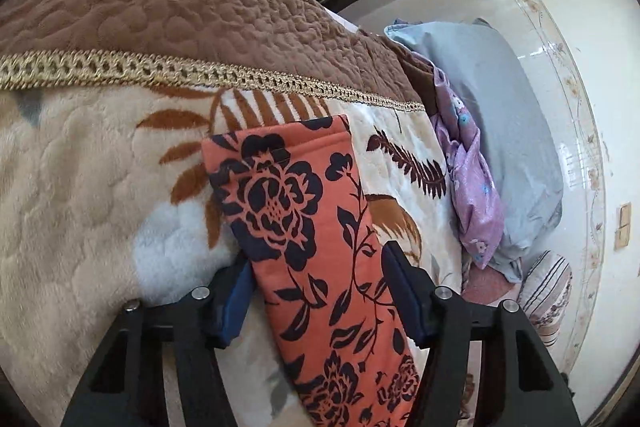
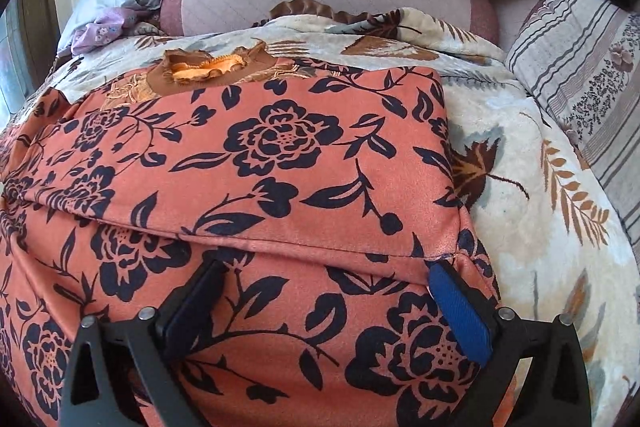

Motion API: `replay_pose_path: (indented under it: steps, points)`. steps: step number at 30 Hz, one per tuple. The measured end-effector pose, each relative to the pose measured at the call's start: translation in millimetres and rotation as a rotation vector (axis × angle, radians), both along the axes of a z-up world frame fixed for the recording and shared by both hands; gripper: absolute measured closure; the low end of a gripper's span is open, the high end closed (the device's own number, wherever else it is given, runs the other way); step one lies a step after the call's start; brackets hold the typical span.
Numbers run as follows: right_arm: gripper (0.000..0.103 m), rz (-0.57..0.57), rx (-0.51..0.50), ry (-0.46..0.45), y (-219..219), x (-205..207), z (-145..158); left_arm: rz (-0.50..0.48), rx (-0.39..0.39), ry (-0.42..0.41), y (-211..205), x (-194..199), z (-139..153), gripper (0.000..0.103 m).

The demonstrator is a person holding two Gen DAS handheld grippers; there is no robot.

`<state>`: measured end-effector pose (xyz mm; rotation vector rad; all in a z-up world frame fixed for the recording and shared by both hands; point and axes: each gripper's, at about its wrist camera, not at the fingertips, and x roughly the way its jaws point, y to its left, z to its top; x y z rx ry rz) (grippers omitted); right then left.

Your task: Fold small clothes

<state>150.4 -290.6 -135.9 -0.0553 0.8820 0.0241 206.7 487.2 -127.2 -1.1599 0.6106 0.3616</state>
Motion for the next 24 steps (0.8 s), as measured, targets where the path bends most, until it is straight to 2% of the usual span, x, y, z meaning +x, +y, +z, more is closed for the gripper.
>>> replay_pose_path:
  steps: [1, 2, 3, 4, 5, 6, 7, 8, 10, 13, 15, 18, 20, 22, 23, 24]
  points:
    - [0.0, 0.0, 0.001, 0.001, 0.1, 0.3, -0.1, -0.002, 0.031, 0.035, 2.0, 4.0, -0.9, 0.072]
    - [0.0, 0.0, 0.001, 0.0, 0.0, 0.4, -0.2, -0.002, 0.061, 0.092, 5.6, 7.4, -4.1, 0.089]
    - [0.0, 0.0, 0.002, 0.0, -0.1, 0.5, -0.2, 0.001, 0.063, 0.123, 9.8, 9.2, -8.4, 0.097]
    - [0.0, 0.0, 0.002, 0.0, -0.2, 0.3, -0.1, 0.006, 0.049, 0.115, 14.2, 8.1, -10.9, 0.098]
    - [0.0, 0.0, 0.0, 0.001, -0.2, 0.2, 0.0, 0.006, 0.073, 0.14, 11.0, 10.6, -4.8, 0.098]
    - [0.0, 0.0, 0.0, 0.001, -0.1, 0.4, -0.2, -0.005, 0.154, 0.186, 1.4, 15.5, 8.9, 0.099]
    - [0.0, 0.0, 0.001, 0.0, -0.4, 0.1, -0.2, -0.027, 0.251, 0.197, -10.8, 19.1, 24.2, 0.099]
    - [0.0, 0.0, 0.002, 0.0, -0.4, 0.0, -0.1, -0.071, 0.362, 0.168, -33.7, 23.3, 48.6, 0.099]
    - [0.0, 0.0, 0.003, -0.001, -0.3, 0.1, -0.3, -0.164, 0.513, 0.078, -86.4, 27.0, 94.7, 0.099]
    - [0.0, 0.0, 0.003, -0.002, -0.3, -0.2, -0.3, -0.336, 0.694, -0.117, -189.9, 21.0, 165.8, 0.099]
    - [0.0, -0.001, 0.006, -0.002, -0.4, -0.1, -0.1, -0.479, 0.755, -0.241, -267.3, 10.0, 200.2, 0.099]
    - [0.0, -0.002, 0.012, -0.003, -0.8, -0.2, 0.4, -0.678, 0.785, -0.374, -378.6, -9.6, 221.8, 0.098]
    - [0.0, -0.003, 0.019, -0.004, -1.5, -0.4, 0.5, -0.807, 0.762, -0.398, -443.0, -20.3, 214.0, 0.098]
    - [0.0, -0.004, 0.032, -0.006, -2.8, -0.4, 1.1, -0.905, 0.743, -0.39, -493.7, -26.3, 193.1, 0.09]
    - [0.0, -0.004, 0.039, -0.007, -3.5, -0.9, 1.2, -0.97, 0.741, -0.351, -517.3, -24.0, 175.1, 0.078]
    - [0.0, -0.005, 0.048, -0.009, -4.2, -1.2, 1.5, -1.033, 0.724, -0.291, -535.1, -19.4, 152.5, 0.046]
